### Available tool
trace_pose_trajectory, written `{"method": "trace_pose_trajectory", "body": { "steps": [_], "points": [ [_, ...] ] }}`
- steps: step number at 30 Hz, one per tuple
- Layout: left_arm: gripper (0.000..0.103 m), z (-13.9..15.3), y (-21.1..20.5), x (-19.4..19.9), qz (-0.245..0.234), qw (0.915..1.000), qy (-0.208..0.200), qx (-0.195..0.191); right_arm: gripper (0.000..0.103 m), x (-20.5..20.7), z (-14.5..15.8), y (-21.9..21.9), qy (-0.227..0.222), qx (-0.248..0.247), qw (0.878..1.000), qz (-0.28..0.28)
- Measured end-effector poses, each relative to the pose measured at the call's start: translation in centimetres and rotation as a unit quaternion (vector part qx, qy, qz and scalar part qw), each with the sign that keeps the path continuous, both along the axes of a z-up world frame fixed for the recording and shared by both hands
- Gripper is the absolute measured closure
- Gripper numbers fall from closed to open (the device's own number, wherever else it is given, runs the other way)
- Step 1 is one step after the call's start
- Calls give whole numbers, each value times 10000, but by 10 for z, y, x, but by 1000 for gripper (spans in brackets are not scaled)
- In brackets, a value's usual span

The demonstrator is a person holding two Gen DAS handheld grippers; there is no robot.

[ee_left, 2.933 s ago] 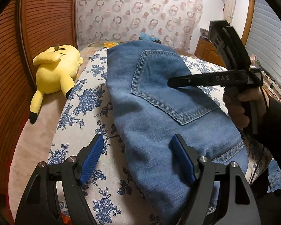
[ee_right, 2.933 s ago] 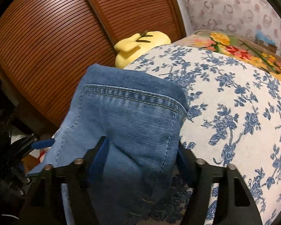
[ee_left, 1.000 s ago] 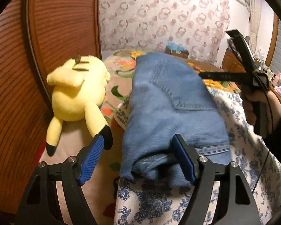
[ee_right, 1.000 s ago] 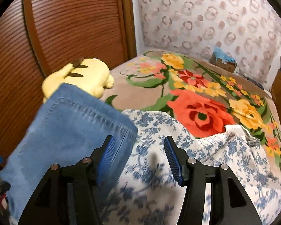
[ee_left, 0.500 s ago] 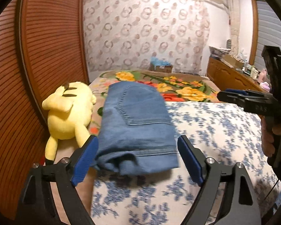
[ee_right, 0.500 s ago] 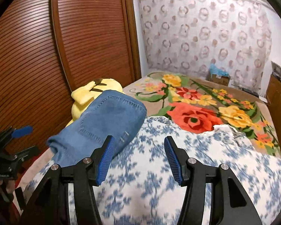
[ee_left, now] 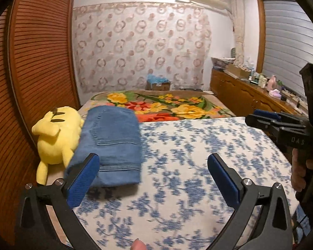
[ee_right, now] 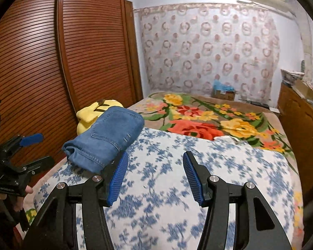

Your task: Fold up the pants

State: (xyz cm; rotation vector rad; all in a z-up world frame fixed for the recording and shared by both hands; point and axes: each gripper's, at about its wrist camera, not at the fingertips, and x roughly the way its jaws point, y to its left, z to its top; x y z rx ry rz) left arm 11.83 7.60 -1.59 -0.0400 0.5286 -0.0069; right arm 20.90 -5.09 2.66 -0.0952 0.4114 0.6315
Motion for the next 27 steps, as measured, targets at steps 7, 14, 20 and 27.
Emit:
{"method": "trace_pose_trajectory", "body": {
  "steps": [7,14,20,27],
  "points": [
    [0,8,-39,-18,-9,9998,-115,149,38,-55,0,-35,-122,99,9994,-323],
    [0,23,-61,-35,-126,9994,-296,82,30,-102,7,-56,-300,140,9975,-625],
    [0,32,-78,-44,-152,9990,-383,163,27,-132,13,-68,-423,200,9954,-837],
    [0,45,-89,-49,-182,9983,-510,210,26,-152,19,-82,-564,291,9931,-991]
  ]
}}
